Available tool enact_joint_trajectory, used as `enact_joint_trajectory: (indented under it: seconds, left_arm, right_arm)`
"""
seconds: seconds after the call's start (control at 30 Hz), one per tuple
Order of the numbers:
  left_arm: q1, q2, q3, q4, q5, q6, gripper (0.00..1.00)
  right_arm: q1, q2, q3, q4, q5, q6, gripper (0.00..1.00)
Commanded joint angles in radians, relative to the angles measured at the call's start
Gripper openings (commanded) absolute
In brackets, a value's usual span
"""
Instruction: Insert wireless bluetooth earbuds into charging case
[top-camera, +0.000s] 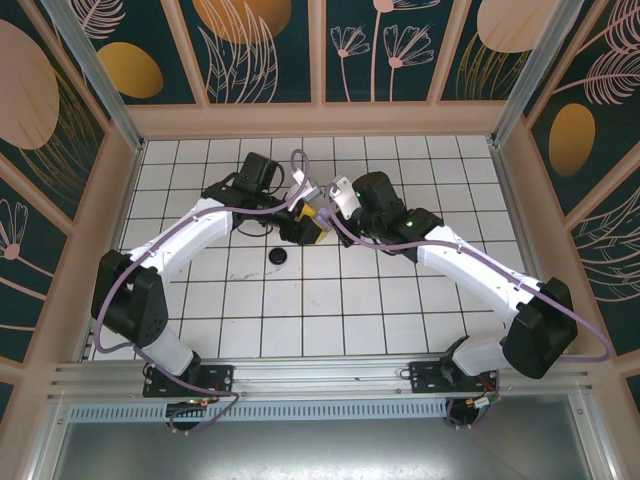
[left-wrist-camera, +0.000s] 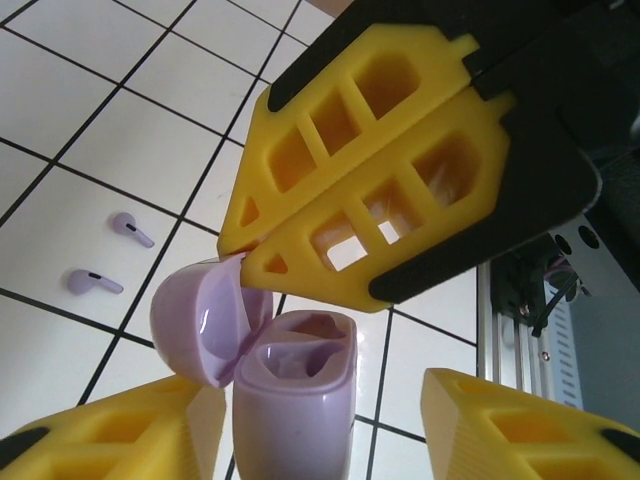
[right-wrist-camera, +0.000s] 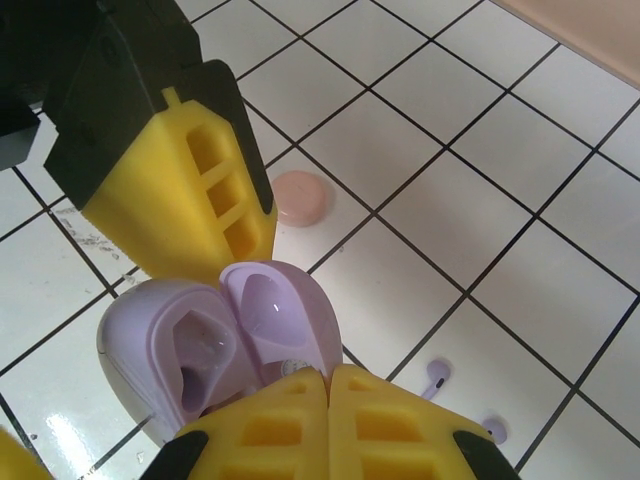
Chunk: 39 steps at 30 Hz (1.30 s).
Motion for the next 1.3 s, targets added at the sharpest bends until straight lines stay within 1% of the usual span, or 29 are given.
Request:
enact_joint_trajectory:
  seconds: [0.0, 0.17, 0.3, 0.53, 0.63, 0.67, 0.73, 0.8, 0.97, 1.07, 1.27]
  left_arm:
    - [0.007, 0.014, 0.033, -0.017, 0.038, 0.022, 0.50]
    - [0.007, 0.015, 0.032, -0.014, 0.049, 0.021, 0.37]
    - [0.007, 0.013, 0.025, -0.004, 0.059, 0.016, 0.25]
    - [0.007, 0.010, 0.016, 0.021, 0.074, -0.001, 0.15]
    - [0.007, 0.004, -0.003, 0.059, 0.078, -0.022, 0.08]
    - [0.007, -0.003, -0.017, 0.082, 0.072, -0.037, 0.05]
    - [0.008, -0.022, -0.060, 0.159, 0.062, -0.080, 0.00]
    - [0.016, -0.054, -0.120, 0.276, 0.043, -0.148, 0.00]
    - [0.046, -0.135, -0.268, 0.555, -0.025, -0.310, 0.00]
    - [0.051, -0.177, -0.338, 0.681, -0.085, -0.378, 0.00]
    - [0.051, -0.237, -0.510, 0.932, -0.169, -0.523, 0.00]
  right_arm:
    - [0.007, -0.021, 0.037, -0.004, 0.012, -0.010, 0.00]
    - [0.007, -0.021, 0.037, 0.001, 0.014, -0.007, 0.00]
    - [0.008, -0.022, 0.038, 0.006, 0.016, -0.002, 0.00]
    - [0.009, -0.030, 0.044, 0.018, 0.032, 0.011, 0.00]
    - [0.007, -0.043, 0.045, 0.021, 0.050, 0.020, 0.17]
    - [0.006, -0.048, 0.045, 0.020, 0.060, 0.023, 0.27]
    - [-0.002, -0.065, 0.044, 0.012, 0.070, 0.036, 0.39]
    - [-0.017, -0.098, 0.037, 0.000, 0.064, 0.056, 0.46]
    - [-0.044, -0.217, -0.059, -0.002, 0.049, 0.130, 0.57]
    - [-0.048, -0.277, -0.139, 0.006, 0.059, 0.192, 0.58]
    - [-0.049, -0.349, -0.311, 0.064, 0.081, 0.336, 0.59]
